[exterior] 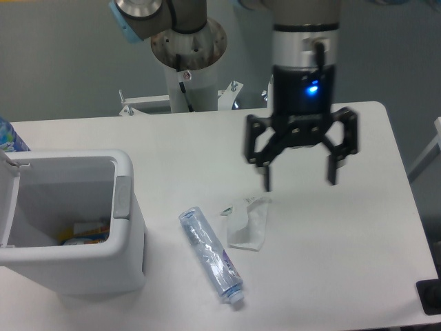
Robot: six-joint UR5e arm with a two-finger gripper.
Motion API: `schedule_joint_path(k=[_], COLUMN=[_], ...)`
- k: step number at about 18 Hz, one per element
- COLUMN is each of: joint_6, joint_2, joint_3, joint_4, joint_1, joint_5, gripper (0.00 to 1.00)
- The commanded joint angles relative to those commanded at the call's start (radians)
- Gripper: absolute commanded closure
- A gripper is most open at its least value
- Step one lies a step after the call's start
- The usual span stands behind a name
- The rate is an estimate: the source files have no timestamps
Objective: Open the trash can
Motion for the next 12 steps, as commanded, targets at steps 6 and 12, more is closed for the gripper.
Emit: schedule_joint_path(k=[6,12], joint_6=[0.299,0.549], joint_2=[-0.003,0.002], joint_3=[-0.015,-0.054], joint_4=[-0.066,-0.127], joint_1=[0.020,0.060], joint_5=[0.130,0.172], gripper=[0.00,0.00])
